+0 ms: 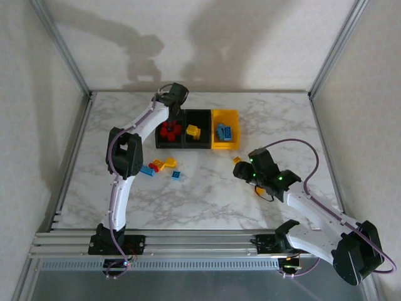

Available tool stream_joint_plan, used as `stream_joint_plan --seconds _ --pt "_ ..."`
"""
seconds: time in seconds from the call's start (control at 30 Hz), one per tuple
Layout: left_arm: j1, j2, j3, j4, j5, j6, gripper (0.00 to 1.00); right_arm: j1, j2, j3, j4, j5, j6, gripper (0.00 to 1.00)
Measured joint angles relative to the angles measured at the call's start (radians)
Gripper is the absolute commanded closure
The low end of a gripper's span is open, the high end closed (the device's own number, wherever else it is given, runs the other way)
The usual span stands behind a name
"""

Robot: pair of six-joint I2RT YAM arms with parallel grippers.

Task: Sort the legos into containers by color
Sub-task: Place the lego in the container, then pick up the lego from the center of the table.

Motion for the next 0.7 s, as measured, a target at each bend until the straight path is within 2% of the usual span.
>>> stream_joint_plan --seconds 0.1,0.23,0.5,0.7 --pt "-0.006 -0.037 -0.026 0.007 0.005 0.000 0.32 0.000 -0.006 0.000 0.000 0.000 -0.001 0.35" --pt "-0.029 -0.185 -0.160 0.039 0.024 -0.001 0.31 0.000 -0.007 0.017 -0.011 0.001 -0.006 0.35" --pt "-0.115 -0.577 -0.559 0.198 0.158 -0.013 0.31 0.000 0.046 0.079 -0.034 0.031 -0.056 0.34" --pt "-0.172 -0.782 -0.882 0.306 0.257 -0.060 0.30 -0.025 0.138 0.126 -0.036 0.045 -0.111 0.33"
